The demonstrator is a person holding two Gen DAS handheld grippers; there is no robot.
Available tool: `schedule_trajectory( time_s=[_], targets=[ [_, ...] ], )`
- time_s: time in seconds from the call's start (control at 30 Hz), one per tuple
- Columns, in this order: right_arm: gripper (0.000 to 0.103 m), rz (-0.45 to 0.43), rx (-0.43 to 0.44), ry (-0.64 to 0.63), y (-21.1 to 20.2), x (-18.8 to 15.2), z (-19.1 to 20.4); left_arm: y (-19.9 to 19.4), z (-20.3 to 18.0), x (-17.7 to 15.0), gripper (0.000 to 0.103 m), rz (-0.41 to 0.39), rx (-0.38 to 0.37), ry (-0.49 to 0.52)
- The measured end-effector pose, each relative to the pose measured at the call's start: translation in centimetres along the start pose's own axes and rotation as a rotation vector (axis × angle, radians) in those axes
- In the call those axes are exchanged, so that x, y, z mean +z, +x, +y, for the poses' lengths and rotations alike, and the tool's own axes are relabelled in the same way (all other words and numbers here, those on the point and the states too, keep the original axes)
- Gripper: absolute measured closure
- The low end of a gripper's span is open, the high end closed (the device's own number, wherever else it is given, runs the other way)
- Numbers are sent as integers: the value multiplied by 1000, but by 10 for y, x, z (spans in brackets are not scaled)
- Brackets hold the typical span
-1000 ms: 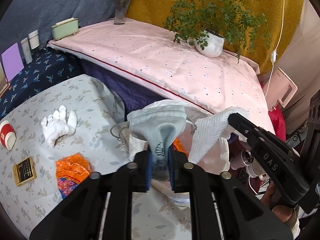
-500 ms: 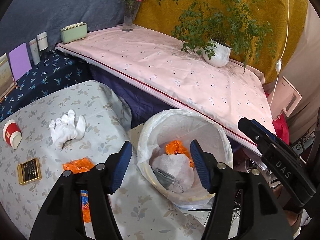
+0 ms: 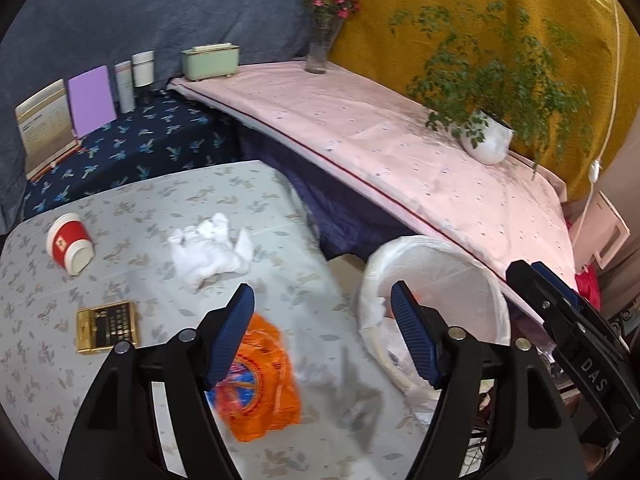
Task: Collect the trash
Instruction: 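Move both tools back to the table toward the gold box and orange snack bag, then grasp the gold-black cigarette box with the left tool while the right tool grasps the orange snack bag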
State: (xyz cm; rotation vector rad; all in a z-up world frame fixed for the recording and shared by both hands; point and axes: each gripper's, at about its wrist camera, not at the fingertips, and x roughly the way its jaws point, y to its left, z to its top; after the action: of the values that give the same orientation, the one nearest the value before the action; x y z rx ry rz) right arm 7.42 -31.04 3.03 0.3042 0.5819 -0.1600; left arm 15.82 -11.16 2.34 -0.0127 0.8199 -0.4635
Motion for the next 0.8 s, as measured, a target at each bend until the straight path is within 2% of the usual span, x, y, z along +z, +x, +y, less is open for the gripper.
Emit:
schedule_trajectory(
  time_s=[0.07, 0.13, 0.23, 0.5, 0.8],
  targets=[
    [53, 10, 15, -13, 3, -3, 12, -3, 12, -1, 24, -9, 31, -17],
    [47, 18, 28, -26, 6, -6, 23, -6, 25, -3, 22, -16, 53, -38],
    [46, 37, 50, -51, 12, -13, 40, -8, 44, -6, 17, -14, 90, -70],
    [45, 116, 107, -105, 32, -38, 80, -11, 98, -19, 14, -4, 177, -152],
    [44, 215, 140, -144, 64, -70, 113, -5, 148, -40, 10, 40, 276, -197]
  ],
)
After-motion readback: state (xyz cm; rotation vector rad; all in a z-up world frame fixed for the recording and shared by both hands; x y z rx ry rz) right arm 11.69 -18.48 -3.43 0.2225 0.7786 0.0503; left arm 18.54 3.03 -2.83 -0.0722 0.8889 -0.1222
